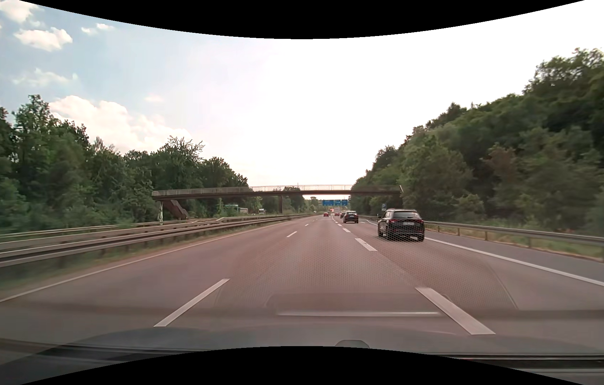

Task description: Follow the waypoints while adhering to traffic rules and regulations

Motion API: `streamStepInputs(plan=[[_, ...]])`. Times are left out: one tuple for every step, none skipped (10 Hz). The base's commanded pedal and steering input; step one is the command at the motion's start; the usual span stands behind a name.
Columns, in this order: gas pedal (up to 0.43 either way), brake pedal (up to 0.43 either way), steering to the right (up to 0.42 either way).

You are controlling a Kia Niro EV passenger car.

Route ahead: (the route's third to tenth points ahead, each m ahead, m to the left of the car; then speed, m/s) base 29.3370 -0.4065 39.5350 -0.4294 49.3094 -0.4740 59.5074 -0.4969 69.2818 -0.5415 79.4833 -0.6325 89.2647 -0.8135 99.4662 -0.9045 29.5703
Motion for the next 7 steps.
streamStepInputs(plan=[[0.130, 0.000, -0.003], [0.130, 0.000, -0.003], [0.130, 0.000, -0.003], [0.130, 0.000, -0.003], [0.130, 0.000, -0.003], [0.130, 0.000, -0.003], [0.130, 0.000, -0.003]])
